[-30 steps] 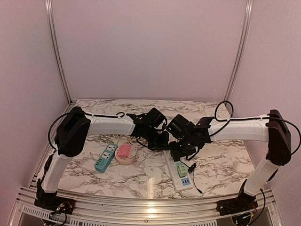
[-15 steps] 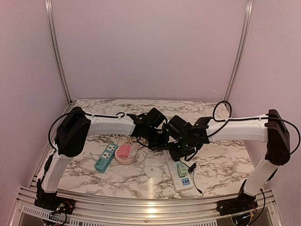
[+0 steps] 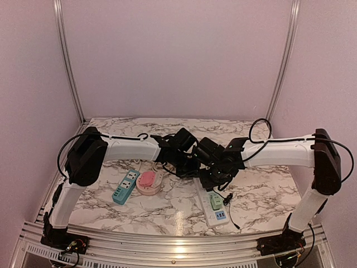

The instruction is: Pull the plug off the socket

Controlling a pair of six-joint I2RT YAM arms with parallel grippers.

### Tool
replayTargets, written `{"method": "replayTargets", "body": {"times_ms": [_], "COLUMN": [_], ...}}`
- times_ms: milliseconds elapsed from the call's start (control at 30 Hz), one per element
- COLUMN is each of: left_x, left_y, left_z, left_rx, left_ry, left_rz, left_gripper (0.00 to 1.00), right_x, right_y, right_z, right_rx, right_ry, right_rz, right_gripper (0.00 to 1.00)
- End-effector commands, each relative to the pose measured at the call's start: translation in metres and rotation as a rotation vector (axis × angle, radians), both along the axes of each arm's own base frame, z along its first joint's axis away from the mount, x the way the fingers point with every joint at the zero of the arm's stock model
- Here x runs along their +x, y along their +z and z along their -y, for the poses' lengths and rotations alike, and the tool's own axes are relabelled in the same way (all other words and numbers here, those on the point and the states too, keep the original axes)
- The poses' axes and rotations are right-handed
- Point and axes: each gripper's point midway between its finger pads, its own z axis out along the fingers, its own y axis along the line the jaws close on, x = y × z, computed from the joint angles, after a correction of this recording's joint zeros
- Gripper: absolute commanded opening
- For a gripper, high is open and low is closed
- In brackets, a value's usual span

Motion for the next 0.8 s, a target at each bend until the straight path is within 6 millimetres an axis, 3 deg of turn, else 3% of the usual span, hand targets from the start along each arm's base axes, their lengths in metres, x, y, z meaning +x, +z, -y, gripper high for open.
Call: {"method": "replayTargets", "body": {"times_ms": [0,267,767], "left_x": [-0.011,-0.019,-0.023], "left_y": [-0.034,-0.034,-0.073], "left_z": [-0.006,0.012,-0.016], "left_rx": [0.069,0.032,0.182], "left_ry": [0.005,-0.020,0.022], "left_rz": [-0.047,-0.067,-0.101], "left_gripper": [0.00,0.00,0.00], "right_x": [0.006,0.008,0.016], "right_y": [0.011,0.013,0.034], "right_z": [-0.013,-0.015,-0.014], "right_rx": [0.028,0.049,0.059], "right_ry": [0.000,-0.012,-0.039], "right_rz": [0.033,0.043,0.098], "right_gripper": [0.14,0.13,0.11]}}
